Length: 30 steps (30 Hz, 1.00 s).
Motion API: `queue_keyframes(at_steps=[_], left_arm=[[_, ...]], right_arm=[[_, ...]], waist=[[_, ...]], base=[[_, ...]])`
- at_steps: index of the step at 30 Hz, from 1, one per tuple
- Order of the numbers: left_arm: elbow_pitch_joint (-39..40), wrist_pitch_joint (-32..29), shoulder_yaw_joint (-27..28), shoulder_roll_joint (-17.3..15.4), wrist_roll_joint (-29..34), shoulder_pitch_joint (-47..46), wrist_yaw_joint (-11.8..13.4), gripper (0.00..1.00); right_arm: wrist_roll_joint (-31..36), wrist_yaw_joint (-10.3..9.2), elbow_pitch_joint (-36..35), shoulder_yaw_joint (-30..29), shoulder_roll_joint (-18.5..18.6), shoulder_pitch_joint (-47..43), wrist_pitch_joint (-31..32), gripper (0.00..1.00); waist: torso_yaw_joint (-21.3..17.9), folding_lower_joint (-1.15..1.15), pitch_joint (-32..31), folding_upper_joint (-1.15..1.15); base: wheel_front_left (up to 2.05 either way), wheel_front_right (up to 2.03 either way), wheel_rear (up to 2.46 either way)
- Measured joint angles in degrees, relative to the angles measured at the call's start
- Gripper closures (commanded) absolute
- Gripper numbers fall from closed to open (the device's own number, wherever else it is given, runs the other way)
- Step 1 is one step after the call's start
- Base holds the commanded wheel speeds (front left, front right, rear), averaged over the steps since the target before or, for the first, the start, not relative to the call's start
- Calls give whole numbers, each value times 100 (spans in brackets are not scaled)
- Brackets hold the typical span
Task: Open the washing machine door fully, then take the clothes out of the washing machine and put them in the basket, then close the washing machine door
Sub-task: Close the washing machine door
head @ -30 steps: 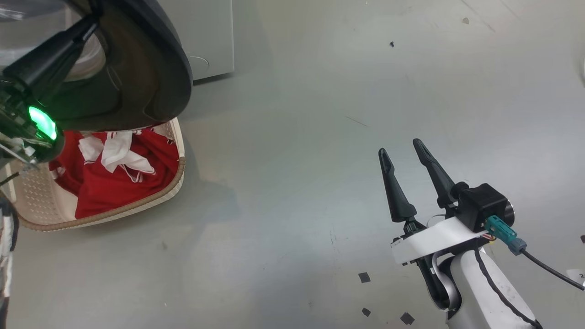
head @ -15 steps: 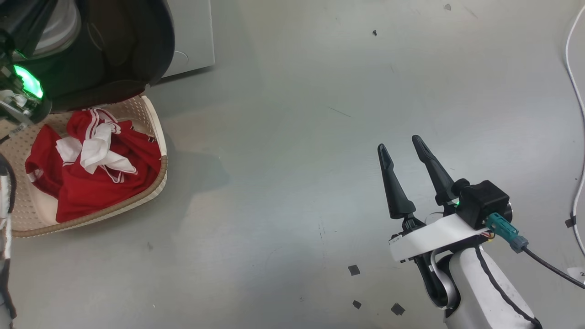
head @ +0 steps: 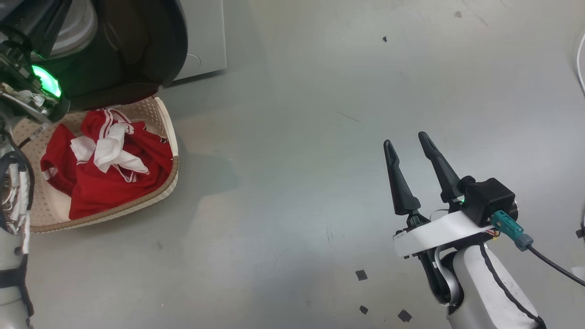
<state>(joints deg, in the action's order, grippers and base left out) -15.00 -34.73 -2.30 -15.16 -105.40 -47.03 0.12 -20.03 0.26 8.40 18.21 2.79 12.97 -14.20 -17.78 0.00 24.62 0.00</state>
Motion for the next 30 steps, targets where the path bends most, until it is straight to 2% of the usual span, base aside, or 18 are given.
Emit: queue_keyframes(at_steps=[8, 17, 20, 21, 22, 30], left_arm=[[-151, -7, 89, 148, -100, 421, -458, 100], [-124, 166, 241, 349, -94, 1342, -657, 99], [-65, 312, 308, 481, -88, 1651, -699, 58], [-31, 332, 309, 506, -68, 1760, -699, 40], [4, 396, 309, 536, -12, 1862, -699, 0], [344, 809, 495, 783, 94, 2637, -704, 0]], right_arm=[[167, -41, 74, -143, 0, -14, -7, 0], [257, -41, 159, -263, 1, -188, -7, 0], [285, -42, 167, -322, 12, -269, -8, 0], [297, -43, 167, -338, 15, -296, -7, 0], [298, -43, 167, -360, 23, -319, -8, 0], [352, -49, 214, -439, 70, -465, -8, 0]], waist=[[256, 0, -178, 0], [661, 0, -495, 0], [820, 0, -605, 0], [876, 0, -640, 0], [931, 0, -673, 0], [1355, 0, -923, 0]], base=[[0, 0, 0], [0, 0, 0], [0, 0, 0], [0, 0, 0], [0, 0, 0], [0, 0, 0]])
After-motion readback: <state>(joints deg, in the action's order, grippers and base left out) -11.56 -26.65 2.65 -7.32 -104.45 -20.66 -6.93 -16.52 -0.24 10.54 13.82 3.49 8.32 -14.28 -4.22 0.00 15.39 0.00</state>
